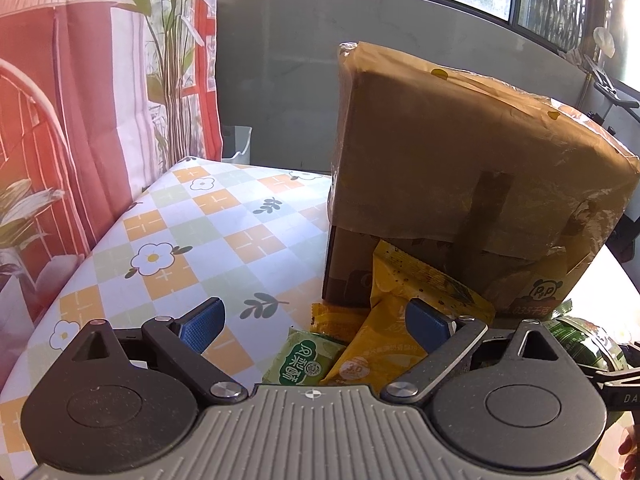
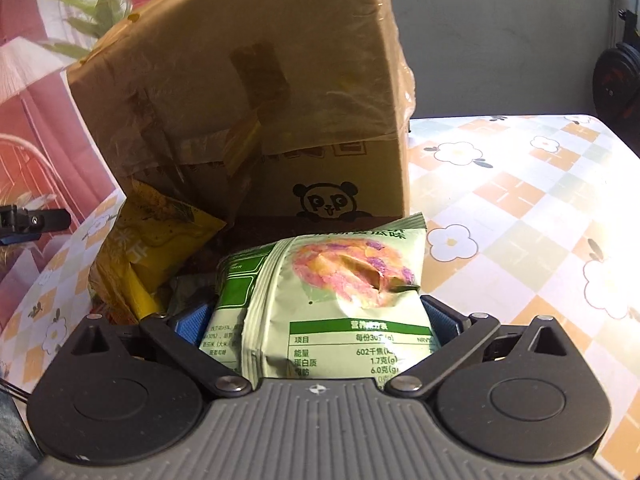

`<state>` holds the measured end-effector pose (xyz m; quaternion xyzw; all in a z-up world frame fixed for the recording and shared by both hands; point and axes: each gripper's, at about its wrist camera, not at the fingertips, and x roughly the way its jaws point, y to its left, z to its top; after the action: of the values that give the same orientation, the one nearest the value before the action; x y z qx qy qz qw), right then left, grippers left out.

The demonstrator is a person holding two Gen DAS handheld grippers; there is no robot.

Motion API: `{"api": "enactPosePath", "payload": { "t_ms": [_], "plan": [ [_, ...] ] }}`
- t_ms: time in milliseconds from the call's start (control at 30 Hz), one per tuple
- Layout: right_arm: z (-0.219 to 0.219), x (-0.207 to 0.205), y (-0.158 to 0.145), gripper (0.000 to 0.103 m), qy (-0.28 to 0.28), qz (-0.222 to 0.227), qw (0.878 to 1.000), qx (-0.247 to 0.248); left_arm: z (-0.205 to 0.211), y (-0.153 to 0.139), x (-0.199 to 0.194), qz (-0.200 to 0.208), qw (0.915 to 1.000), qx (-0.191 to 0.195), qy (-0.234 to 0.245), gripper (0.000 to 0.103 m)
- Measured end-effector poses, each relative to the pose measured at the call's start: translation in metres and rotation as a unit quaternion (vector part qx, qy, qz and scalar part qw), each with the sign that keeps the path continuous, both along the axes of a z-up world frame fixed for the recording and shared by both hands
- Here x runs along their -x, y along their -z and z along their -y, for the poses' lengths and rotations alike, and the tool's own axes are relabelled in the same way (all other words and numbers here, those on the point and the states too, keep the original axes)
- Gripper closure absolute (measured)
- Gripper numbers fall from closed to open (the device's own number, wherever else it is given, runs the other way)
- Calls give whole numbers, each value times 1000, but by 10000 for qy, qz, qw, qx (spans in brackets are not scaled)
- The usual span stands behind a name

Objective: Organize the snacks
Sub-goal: 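Close the right tool on the green-white snack bag, then grasp the yellow chip bag with the left tool while the right tool holds the green bag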

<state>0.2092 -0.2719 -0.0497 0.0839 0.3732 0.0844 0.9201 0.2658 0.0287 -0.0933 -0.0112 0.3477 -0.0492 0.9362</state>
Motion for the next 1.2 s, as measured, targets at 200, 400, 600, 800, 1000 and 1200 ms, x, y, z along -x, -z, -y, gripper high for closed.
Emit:
{"api": "enactPosePath", "payload": {
  "t_ms": [200, 400, 600, 800, 1000, 1200],
  "plan": [
    [-4, -4, 5, 3, 5, -107, 9999, 84, 2, 1, 0, -43, 9999, 43, 130, 13],
    [0, 8, 9, 10, -222, 140, 9997, 19, 6, 5, 0, -114, 9995, 148, 271, 16],
    [5, 15, 9, 14, -174, 258, 9995, -95, 19, 6, -3, -27, 9978, 141, 642, 21],
    [5, 15, 9, 14, -191, 291, 9994, -94, 52, 13, -15, 54, 9906, 46, 1364, 21],
    [5, 16, 10, 14, -185, 298, 9993, -114, 70, 38, -31, -221, 9882, -26, 1516, 22],
    [6, 15, 13, 14, -205, 247, 9993, -187, 66, 52, -36, -211, 9904, 196, 1353, 18]
  ]
}}
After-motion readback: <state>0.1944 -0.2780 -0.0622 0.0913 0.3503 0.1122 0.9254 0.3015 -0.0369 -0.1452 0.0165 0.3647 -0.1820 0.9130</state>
